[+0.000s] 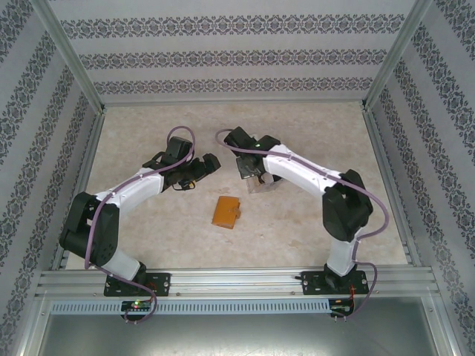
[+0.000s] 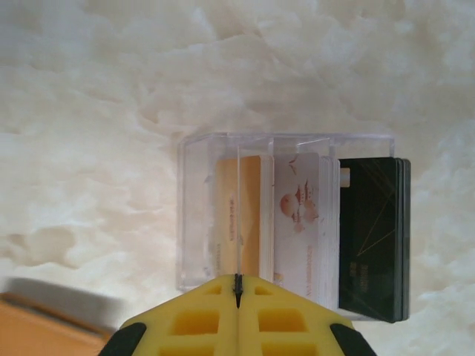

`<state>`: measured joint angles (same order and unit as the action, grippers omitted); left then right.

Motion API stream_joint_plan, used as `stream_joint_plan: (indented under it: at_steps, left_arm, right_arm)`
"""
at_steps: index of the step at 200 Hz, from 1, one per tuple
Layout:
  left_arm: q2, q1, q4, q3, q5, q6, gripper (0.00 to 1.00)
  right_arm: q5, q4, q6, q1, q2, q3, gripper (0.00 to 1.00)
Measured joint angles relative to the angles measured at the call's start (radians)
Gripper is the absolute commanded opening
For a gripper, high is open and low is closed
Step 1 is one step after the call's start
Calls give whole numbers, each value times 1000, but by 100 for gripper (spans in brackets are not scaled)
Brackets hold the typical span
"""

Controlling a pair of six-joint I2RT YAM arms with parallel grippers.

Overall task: Put the credit cards into the card holder
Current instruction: Pick up the credit card from the storage box.

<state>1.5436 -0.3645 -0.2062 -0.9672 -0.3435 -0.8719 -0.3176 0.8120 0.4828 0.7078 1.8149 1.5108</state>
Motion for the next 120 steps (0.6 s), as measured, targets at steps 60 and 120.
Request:
stream_joint_plan:
  at_steps: [60, 120]
  left_arm:
    - [23, 0, 196, -10, -228, -19, 78]
    - [141, 0, 521, -47, -463, -176, 73]
  right_arm:
    - [342, -374, 241, -154, -344, -374, 0]
    - [596, -823, 505, -246, -459, -616, 0]
